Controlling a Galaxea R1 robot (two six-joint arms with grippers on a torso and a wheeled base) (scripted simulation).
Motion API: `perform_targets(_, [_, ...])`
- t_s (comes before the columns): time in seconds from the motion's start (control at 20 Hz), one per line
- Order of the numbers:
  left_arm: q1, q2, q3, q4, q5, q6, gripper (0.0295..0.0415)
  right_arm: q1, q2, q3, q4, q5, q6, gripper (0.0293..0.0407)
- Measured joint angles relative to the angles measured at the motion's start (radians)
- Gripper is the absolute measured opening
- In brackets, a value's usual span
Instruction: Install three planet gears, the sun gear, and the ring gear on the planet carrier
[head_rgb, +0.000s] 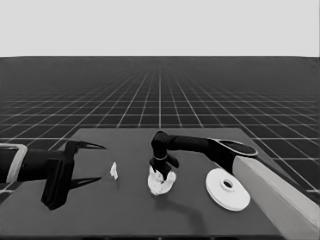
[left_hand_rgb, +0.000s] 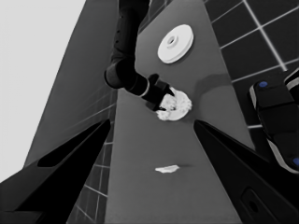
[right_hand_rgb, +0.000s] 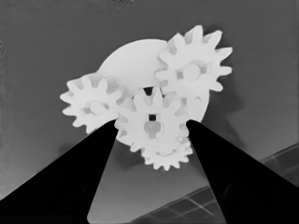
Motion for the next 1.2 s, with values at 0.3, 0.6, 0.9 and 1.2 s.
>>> perform_targets(0.3, [0.0,0.0,0.0,0.0,0.0,0.0,0.0385,0.0,0.0,0.0,0.0,0.0,0.063,0.031])
perform_targets(0.6, [0.0,0.0,0.0,0.0,0.0,0.0,0.0385,0.0,0.0,0.0,0.0,0.0,0.126,0.031])
perform_targets(0.9, [0.0,0.0,0.0,0.0,0.0,0.0,0.0385,0.0,0.0,0.0,0.0,0.0,0.188,0.0309])
perform_targets(1.2, [0.0,0.0,0.0,0.0,0.0,0.0,0.0385,0.0,0.0,0.0,0.0,0.0,0.251,0.031])
